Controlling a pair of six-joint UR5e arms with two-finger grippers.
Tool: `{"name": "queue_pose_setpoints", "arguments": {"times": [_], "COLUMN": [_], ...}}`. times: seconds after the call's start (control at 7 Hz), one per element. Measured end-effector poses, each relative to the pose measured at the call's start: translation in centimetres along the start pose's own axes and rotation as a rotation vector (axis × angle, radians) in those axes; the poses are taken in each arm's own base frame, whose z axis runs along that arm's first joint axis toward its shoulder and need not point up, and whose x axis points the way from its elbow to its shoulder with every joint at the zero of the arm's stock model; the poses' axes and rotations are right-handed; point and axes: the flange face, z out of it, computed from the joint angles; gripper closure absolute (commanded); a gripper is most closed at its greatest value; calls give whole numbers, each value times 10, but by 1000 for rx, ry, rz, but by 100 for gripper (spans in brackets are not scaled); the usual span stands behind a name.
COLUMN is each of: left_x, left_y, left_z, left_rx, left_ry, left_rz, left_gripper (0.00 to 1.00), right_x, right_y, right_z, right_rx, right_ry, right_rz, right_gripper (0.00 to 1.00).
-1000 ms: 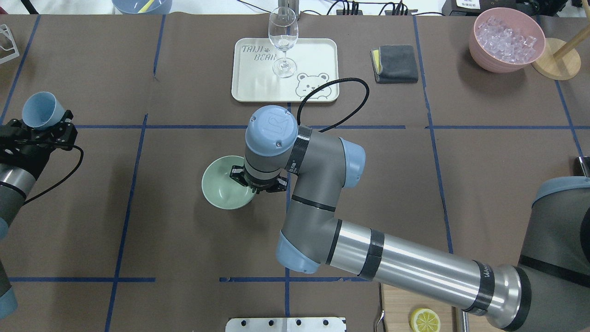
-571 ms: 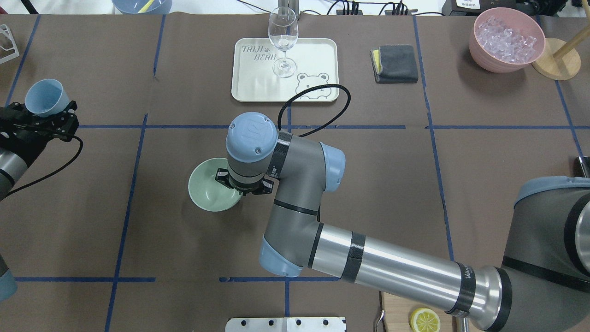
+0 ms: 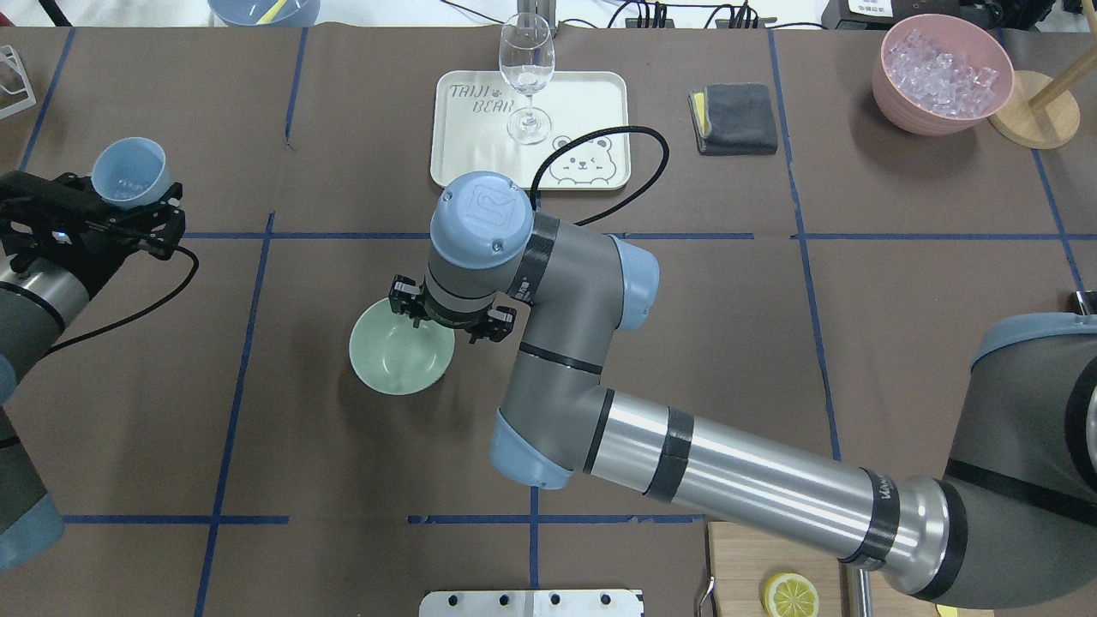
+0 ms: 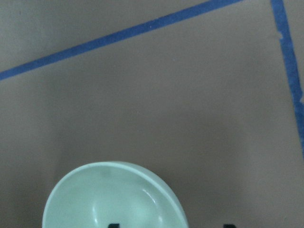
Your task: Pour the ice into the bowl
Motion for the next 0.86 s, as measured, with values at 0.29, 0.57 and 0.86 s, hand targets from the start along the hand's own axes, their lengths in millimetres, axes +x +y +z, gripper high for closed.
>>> {"name": "queue_pose_setpoints", "arguments": {"times": [0.29, 0.57, 0.86], "left_x": [68, 129, 178], "left_y": [-1, 12, 17], "left_z": [-24, -50, -60], "left_rx": [-2, 52, 67], "left_ry": [4, -39, -114], "left_rz": [-71, -69, 42], "left_gripper": [100, 100, 100], "right_x": [57, 128, 174], "right_y": [-37, -75, -90], "right_z": [-47, -88, -106], "right_rx": [-3, 5, 23], "right_ry": [-40, -49, -39], "right_rz": [24, 36, 2], "right_gripper": [0, 0, 0]}}
